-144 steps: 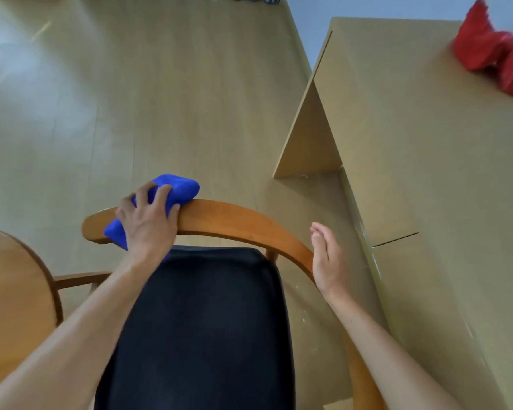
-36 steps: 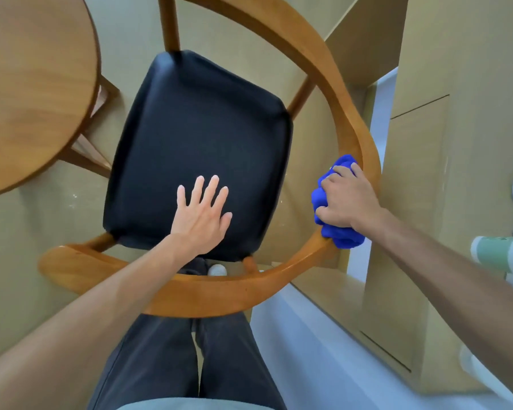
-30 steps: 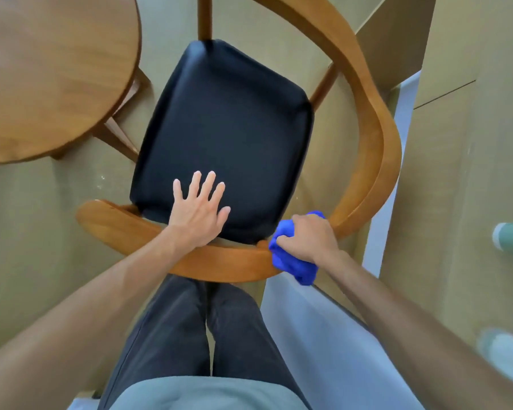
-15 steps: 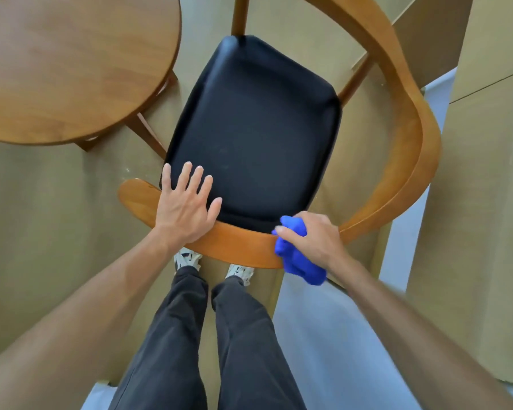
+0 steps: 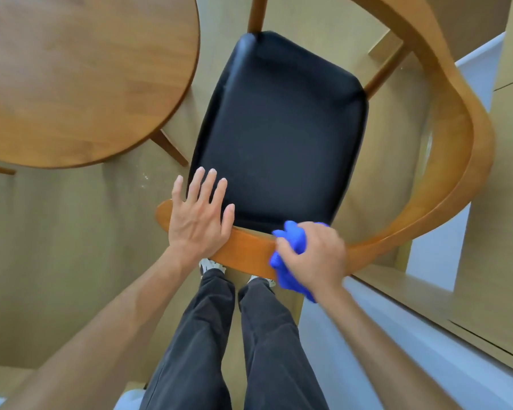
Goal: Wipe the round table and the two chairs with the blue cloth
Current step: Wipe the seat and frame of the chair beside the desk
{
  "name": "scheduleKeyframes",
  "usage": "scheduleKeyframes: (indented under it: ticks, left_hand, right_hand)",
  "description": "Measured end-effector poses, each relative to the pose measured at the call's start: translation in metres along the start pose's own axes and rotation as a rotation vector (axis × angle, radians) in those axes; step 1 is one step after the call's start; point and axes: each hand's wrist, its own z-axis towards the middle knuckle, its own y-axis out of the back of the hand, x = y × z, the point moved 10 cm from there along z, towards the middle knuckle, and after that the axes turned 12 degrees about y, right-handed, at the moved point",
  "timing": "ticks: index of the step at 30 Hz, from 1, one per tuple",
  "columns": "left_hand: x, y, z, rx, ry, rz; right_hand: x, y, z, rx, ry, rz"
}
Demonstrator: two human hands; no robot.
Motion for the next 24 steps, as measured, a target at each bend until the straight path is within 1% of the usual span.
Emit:
scheduleKeyframes:
  ticks: [2,4,6,8,10,12,14,15,17,20,22,24]
  left_hand:
    - [0.004,0.011,0.000,-0.049,0.023,-0.119]
    - [0.015,0.021,0.003,-0.094,0.100,-0.292]
    - [0.016,0.024,0.003,-0.107,0.115,-0.342]
    - [0.013,0.022,0.003,-0.101,0.095,-0.300]
    - [0.012,0.019,0.004,-0.087,0.092,-0.271]
    - [0.013,0.015,0.004,-0.078,0.100,-0.248]
    - [0.013,0.012,0.005,-0.068,0.102,-0.227]
    - [0.012,0.011,0.005,-0.068,0.100,-0.218]
    - [0.011,0.010,0.005,-0.063,0.097,-0.202]
    - [0.013,0.010,0.006,-0.056,0.121,-0.180]
    - [0.013,0.012,0.006,-0.056,0.130,-0.186]
    - [0.013,0.014,0.006,-0.059,0.126,-0.194]
  right_hand:
    - [0.060,-0.017,0.005,-0.055,0.051,0.099]
    - [0.099,-0.026,0.011,-0.081,0.126,0.198]
    - [0.099,-0.022,0.010,-0.063,0.258,0.247]
    - [0.066,-0.008,-0.002,-0.038,0.372,0.230]
    - [0.012,0.012,-0.015,-0.045,0.363,0.173]
    - [-0.038,0.028,-0.017,-0.058,0.277,0.107]
    - [-0.055,0.033,-0.016,-0.102,0.177,0.054]
    - [-0.048,0.032,-0.017,-0.133,0.135,0.044]
    - [-0.007,0.019,-0.018,-0.169,0.123,0.079]
    - [0.063,-0.008,-0.014,-0.135,0.159,0.166]
    - [0.080,-0.013,-0.010,-0.131,0.202,0.218]
    - [0.077,-0.013,-0.010,-0.094,0.287,0.256]
